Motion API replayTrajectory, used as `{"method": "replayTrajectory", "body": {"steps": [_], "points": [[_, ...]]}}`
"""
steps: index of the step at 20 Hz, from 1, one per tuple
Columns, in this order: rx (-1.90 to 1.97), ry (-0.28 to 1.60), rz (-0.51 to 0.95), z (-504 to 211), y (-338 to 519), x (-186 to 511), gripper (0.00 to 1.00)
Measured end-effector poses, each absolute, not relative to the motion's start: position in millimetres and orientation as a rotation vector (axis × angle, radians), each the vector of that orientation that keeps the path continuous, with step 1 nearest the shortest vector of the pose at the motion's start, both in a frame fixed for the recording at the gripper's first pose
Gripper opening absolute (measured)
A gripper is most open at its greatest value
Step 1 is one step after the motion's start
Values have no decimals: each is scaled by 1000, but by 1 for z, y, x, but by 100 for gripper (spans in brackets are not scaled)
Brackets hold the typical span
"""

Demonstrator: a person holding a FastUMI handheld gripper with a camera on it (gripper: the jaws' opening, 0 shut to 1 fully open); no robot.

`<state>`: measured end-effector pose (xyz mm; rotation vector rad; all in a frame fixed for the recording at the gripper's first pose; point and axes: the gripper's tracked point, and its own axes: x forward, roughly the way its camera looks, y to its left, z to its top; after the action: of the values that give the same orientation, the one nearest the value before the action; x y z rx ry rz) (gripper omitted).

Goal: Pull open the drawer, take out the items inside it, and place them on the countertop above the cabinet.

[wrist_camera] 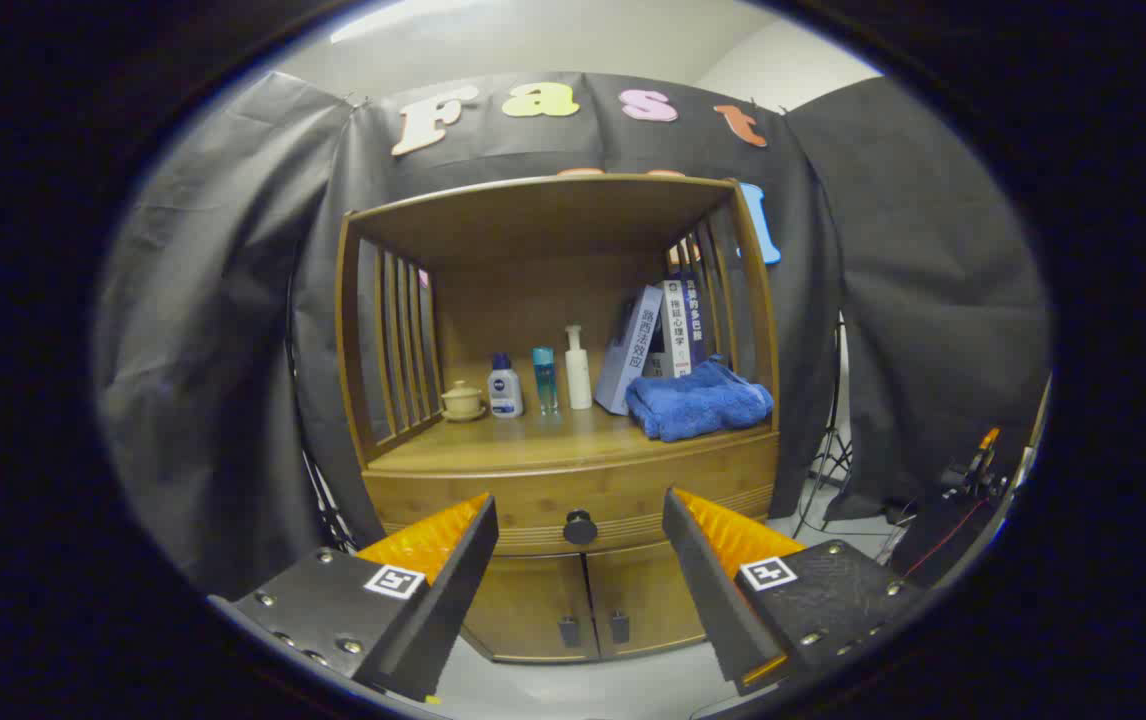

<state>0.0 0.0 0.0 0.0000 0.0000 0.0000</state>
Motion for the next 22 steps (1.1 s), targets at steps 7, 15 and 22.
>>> {"method": "replayTrajectory", "body": {"steps": [7, 15, 22], "points": [[-39, 17, 9, -10, 3, 1, 99], [-38, -40, -10, 27, -7, -6, 99], [-44, -66, -28, 42, -13, -9, 99]]}}
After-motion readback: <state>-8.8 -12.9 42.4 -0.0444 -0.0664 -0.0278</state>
